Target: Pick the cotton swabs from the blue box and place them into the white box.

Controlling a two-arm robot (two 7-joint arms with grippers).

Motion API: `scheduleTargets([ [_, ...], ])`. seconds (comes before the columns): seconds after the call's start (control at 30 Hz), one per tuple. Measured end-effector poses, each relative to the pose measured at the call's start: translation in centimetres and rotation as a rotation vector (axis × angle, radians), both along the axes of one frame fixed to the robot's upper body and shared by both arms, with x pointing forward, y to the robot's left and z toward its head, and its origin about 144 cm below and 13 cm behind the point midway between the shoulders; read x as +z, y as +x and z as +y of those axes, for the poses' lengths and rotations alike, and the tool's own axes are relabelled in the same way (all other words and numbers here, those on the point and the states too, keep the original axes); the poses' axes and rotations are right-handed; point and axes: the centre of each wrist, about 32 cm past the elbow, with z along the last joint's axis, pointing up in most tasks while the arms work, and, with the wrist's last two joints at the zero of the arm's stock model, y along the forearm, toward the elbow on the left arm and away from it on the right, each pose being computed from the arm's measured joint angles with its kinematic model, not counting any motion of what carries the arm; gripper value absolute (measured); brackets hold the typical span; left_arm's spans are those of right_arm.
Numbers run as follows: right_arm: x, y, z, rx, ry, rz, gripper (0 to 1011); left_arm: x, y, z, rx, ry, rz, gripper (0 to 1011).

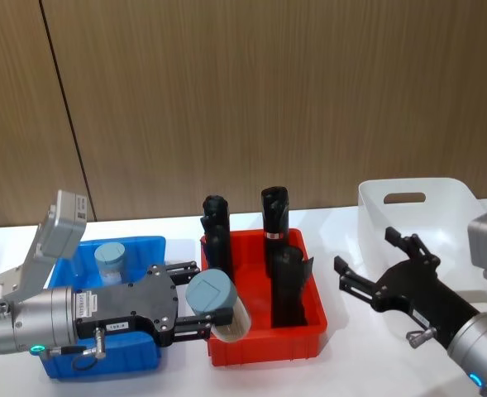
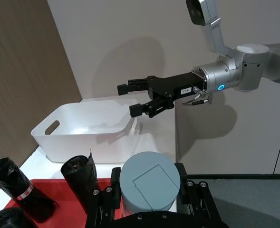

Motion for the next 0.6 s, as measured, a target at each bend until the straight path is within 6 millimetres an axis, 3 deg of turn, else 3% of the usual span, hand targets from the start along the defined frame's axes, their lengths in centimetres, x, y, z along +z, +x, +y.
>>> scheduleTargets([
  [0.6, 1.8, 0.7, -0.5, 0.256, -0.041, 0.073, 1002, 0.0, 0.0, 0.0, -0.004, 0.0, 0.0, 674],
])
